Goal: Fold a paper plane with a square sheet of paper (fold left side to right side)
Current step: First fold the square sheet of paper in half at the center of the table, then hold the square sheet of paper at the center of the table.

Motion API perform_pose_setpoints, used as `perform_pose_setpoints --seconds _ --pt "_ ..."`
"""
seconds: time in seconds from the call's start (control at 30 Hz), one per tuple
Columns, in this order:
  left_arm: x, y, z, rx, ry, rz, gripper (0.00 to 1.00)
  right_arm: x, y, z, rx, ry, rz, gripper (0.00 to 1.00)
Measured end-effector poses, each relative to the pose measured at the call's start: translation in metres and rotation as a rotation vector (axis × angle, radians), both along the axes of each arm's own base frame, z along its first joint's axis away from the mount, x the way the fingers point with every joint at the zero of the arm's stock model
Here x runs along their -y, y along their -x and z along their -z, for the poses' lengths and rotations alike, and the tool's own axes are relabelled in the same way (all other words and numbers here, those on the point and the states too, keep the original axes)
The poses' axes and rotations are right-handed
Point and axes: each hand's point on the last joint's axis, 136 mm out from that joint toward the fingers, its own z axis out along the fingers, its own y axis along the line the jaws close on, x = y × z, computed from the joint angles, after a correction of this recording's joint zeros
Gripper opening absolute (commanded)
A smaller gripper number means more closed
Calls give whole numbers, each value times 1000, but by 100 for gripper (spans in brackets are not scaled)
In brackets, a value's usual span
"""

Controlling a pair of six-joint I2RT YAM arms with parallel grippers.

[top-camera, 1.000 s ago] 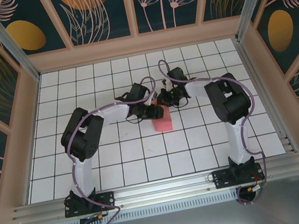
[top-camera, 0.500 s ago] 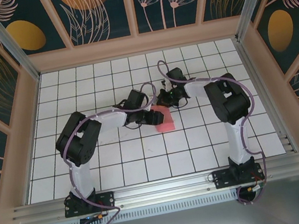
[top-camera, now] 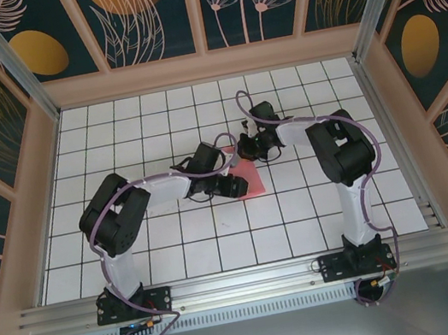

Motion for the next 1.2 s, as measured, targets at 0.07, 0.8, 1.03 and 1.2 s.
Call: perform_pose_setpoints --seconds 0.07,0.8,1.03,1.2 --pt "0 4 0 -3 0 2 50 0 0 0 -1 0 0 10" --pt "-2 52 -2 -54 36 20 52 -1 1 0 -6 -2 -1 10" --pt "-8 62 -17 -98 46 23 53 -1 1 0 -6 -2 0 10" --pt "-11 22 -54 -49 126 -40 52 -2 2 0 -9 -3 3 10"
